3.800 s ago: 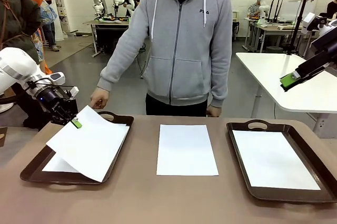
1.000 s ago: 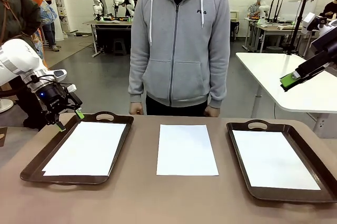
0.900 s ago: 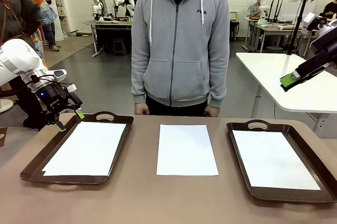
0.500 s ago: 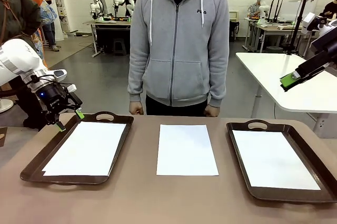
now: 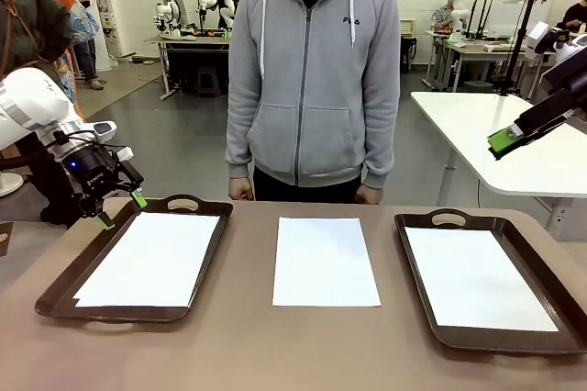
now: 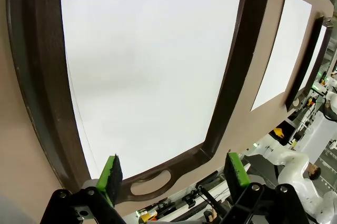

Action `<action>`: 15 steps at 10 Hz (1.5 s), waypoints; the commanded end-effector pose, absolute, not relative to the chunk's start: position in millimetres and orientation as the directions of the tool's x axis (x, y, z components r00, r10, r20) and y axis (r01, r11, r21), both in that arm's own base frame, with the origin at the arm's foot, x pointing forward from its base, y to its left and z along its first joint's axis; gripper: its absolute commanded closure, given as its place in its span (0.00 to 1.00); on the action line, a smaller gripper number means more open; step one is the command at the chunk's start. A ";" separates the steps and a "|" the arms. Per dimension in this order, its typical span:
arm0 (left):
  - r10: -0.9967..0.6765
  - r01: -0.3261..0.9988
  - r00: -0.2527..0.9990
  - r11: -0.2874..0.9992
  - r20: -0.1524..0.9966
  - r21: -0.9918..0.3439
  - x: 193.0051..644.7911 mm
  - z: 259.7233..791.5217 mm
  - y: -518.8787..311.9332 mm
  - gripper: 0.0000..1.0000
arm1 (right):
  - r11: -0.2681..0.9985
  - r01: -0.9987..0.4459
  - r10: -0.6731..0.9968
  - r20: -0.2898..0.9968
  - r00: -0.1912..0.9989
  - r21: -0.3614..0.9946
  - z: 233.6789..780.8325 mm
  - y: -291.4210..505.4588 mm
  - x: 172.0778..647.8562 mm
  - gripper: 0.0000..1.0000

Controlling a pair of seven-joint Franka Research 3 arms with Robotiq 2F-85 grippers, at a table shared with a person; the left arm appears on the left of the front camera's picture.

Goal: Sort the A4 documents.
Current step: Receive the A4 Paper.

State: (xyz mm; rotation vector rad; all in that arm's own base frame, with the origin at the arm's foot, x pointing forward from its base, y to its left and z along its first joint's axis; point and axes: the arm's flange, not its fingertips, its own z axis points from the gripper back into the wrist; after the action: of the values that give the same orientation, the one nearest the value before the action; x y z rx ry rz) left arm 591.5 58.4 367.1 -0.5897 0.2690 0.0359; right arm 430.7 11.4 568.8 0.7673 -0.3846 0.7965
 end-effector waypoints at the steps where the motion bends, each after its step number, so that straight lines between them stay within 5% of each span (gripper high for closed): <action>1: -0.040 -0.109 0.964 0.842 -0.262 -0.528 592.6 369.3 58.3 0.00 | 0.450 -0.760 0.488 0.583 0.649 0.469 567.1 12.2 430.4 0.00; 7: -0.031 -0.076 0.976 0.878 -0.214 -0.473 586.2 387.0 45.6 0.00 | 0.450 -0.760 0.488 0.583 0.649 0.469 567.1 12.2 430.4 0.00; 11: -0.086 0.133 0.972 0.969 0.220 -0.209 501.0 507.8 7.7 0.00 | 0.450 -0.760 0.488 0.583 0.649 0.469 567.1 12.2 430.4 0.00; 15: -0.343 0.494 0.756 0.858 0.557 -0.141 458.5 548.8 5.4 0.00 | 0.450 -0.760 0.488 0.583 0.649 0.469 567.1 12.2 430.4 0.00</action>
State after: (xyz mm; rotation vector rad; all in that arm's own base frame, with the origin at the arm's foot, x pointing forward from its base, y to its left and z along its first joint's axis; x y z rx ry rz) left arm 464.5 -5.0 566.6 -0.1992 -0.4759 -0.3895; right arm 430.8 11.4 568.9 0.7669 -0.3846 0.7965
